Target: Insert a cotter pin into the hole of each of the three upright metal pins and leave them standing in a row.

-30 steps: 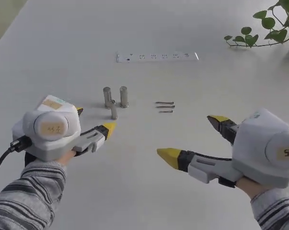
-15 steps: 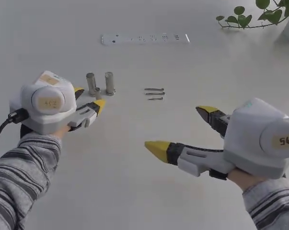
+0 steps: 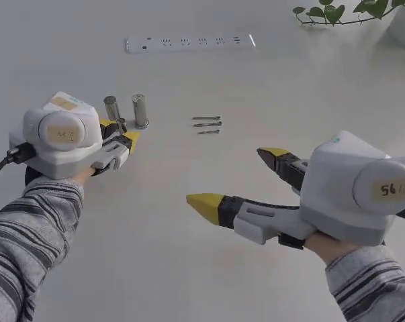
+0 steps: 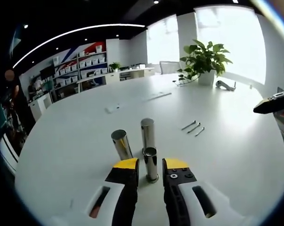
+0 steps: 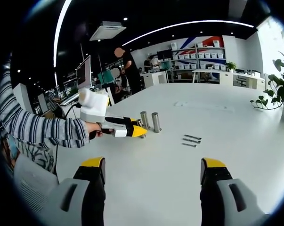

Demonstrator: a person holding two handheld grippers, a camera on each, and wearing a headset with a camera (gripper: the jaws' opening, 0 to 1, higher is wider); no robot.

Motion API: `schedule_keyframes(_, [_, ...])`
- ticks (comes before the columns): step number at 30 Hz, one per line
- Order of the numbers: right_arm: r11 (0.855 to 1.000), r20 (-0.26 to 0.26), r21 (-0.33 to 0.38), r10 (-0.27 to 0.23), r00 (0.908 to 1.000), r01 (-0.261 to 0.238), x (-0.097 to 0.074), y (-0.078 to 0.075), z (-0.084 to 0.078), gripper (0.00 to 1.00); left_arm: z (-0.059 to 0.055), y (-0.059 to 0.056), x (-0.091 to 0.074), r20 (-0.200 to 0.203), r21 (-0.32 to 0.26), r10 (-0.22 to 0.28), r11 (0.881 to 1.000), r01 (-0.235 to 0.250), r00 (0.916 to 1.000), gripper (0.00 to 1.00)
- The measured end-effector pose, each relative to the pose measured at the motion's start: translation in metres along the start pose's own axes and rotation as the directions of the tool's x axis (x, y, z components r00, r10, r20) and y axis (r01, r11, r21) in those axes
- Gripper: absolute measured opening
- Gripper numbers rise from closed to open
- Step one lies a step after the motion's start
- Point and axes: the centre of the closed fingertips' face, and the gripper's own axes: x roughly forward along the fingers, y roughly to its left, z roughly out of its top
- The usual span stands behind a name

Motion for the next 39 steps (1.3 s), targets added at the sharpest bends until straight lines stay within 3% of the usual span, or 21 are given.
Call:
schedule_keyframes(7, [1.000,-0.019,0.007,-0.003,0.9998,0.003,-0.003,-0.006,-0.003,0.80,0.001,-0.004,0.003,-0.011,0.000,0.003,1.000,-0.003,0.9999,0.06])
schedule_keyframes(20, [1.000,-0.034,0.017,0.007,0.9994,-0.007,-0.008,-0.005,-0.004,0.79,0.005,-0.014,0.001,-0.009,-0.010,-0.021,1.000,0.021,0.9997,0.05])
schedule_keyframes(39, [1.000,-0.042,0.014,-0.004,0.9991,0.004,-0.013,-0.006,-0.005,0.78,0.008,-0.066,-0.007,-0.002,0.024,-0.130,0.991,0.130,0.9915,0.05])
